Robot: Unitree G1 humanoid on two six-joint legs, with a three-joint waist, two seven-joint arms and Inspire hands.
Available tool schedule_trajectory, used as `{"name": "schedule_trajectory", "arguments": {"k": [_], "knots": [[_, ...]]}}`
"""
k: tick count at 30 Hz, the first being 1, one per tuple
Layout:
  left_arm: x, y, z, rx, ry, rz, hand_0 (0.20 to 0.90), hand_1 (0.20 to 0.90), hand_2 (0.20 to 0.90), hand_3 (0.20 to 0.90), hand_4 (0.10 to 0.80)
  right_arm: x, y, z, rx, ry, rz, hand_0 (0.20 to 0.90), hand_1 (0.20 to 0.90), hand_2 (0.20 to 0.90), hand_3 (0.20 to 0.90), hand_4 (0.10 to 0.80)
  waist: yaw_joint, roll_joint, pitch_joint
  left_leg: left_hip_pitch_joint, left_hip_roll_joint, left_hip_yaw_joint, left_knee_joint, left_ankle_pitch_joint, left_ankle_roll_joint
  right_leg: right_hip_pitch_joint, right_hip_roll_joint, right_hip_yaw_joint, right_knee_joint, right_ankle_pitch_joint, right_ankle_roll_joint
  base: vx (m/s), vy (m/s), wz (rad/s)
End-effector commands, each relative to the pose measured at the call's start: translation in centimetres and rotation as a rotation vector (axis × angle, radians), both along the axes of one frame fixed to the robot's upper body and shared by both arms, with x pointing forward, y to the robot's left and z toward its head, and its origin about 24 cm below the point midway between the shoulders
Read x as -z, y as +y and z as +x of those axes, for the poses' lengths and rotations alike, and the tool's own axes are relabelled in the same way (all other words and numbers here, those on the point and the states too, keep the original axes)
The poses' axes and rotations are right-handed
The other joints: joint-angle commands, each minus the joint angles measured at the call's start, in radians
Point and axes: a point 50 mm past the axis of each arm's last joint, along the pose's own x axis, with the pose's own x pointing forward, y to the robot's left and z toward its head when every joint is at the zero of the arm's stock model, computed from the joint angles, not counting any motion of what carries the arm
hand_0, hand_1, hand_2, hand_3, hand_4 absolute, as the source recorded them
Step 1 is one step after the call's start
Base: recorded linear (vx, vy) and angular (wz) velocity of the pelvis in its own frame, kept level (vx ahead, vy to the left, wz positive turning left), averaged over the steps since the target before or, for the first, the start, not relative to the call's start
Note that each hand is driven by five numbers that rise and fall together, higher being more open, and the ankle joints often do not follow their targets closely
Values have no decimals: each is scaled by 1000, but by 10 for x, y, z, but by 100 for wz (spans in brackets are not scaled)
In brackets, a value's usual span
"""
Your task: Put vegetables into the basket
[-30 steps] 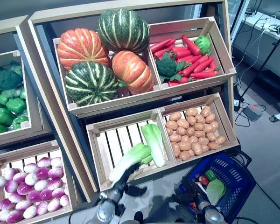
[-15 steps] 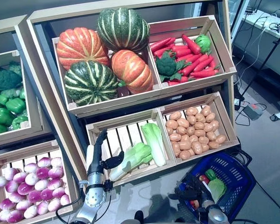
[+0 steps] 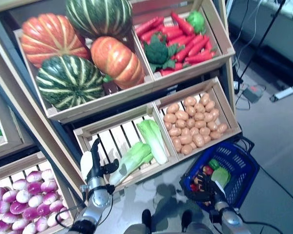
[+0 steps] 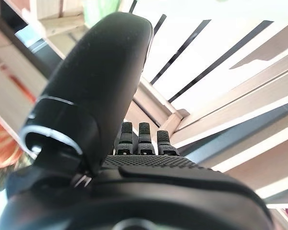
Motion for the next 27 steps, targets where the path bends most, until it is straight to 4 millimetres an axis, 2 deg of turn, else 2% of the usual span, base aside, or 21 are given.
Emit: {"name": "schedule_trajectory", "arguments": {"k": [1, 8, 18, 27], "knots": [[-39, 17, 29, -50, -175, -8, 900, 900, 900, 900, 800, -30, -2, 28, 40, -194, 30, 900, 900, 900, 900, 800, -25, -34, 30, -40, -12, 38, 197, -150, -12, -25, -18, 19, 182, -134, -77, -13, 59, -16], [-35, 11, 33, -31, -131, -64, 900, 900, 900, 900, 800, -31, -10, 30, 89, -204, 17, 900, 900, 900, 900, 800, -31, -34, 55, -68, -18, 44, 226, -161, -6, -36, -19, 21, 175, -128, -73, -3, 29, -1], [-40, 10, 43, -21, -122, -93, 900, 900, 900, 900, 800, -44, -5, 48, 94, -257, 6, 900, 900, 900, 900, 800, -24, -41, 88, -114, -22, 42, 242, -159, 3, -79, -20, 25, 186, -122, -66, -35, 12, -1], [-42, 12, 48, -16, -108, -96, 900, 900, 900, 900, 800, -51, -4, 58, 95, -283, 15, 900, 900, 900, 900, 800, -14, -48, 103, -161, -13, 43, 292, -169, -1, -120, -23, 16, 231, -137, -74, -24, -12, 0]]}}
